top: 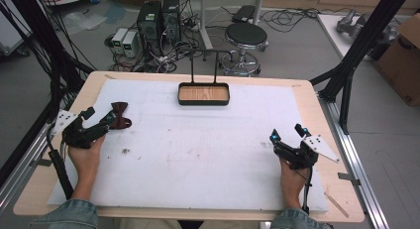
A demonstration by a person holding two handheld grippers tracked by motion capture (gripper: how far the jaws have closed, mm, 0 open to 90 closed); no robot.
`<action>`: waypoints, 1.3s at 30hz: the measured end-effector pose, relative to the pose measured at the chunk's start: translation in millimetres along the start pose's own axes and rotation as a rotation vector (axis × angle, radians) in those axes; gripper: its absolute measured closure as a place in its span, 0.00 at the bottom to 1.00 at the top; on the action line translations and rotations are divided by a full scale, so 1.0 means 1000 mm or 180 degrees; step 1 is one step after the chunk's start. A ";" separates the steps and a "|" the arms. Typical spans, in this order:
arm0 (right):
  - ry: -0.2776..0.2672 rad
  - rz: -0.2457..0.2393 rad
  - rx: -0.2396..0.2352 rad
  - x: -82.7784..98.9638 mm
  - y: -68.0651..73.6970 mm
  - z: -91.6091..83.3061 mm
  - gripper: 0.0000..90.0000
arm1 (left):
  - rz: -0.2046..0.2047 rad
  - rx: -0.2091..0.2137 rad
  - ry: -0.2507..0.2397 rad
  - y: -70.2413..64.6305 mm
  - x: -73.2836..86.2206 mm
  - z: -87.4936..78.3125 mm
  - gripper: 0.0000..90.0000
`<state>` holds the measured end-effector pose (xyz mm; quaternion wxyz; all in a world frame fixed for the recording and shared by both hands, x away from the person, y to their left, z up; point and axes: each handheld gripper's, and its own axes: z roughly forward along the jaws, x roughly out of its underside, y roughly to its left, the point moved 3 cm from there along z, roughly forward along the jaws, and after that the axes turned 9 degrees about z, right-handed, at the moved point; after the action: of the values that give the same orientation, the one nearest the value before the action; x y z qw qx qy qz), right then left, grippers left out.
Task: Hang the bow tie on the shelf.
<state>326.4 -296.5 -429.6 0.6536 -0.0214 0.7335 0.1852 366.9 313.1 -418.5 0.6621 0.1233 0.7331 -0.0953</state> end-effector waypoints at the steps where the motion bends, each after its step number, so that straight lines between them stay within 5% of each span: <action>1: -0.0001 -0.0010 -0.0006 0.000 0.000 0.000 0.13 | 0.0000 0.0000 0.0000 0.000 0.000 0.000 0.24; 18: 0.0031 -0.0082 -0.0024 0.001 0.003 0.001 0.13 | 0.0019 -0.0012 0.0042 -0.001 0.001 0.002 0.27; 24: 0.0034 -0.0115 -0.0031 0.001 0.004 0.001 0.13 | -0.0113 -0.0122 -0.0006 0.003 0.000 0.005 0.20; 39: 0.0070 -0.0163 -0.0043 0.002 0.006 0.003 0.13 | -0.0120 -0.0284 0.0083 0.014 0.004 0.027 0.25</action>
<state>326.8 -289.5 -430.5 0.6498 -0.0466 0.7386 0.1732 396.3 318.2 -425.4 0.6554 0.0810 0.7473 -0.0733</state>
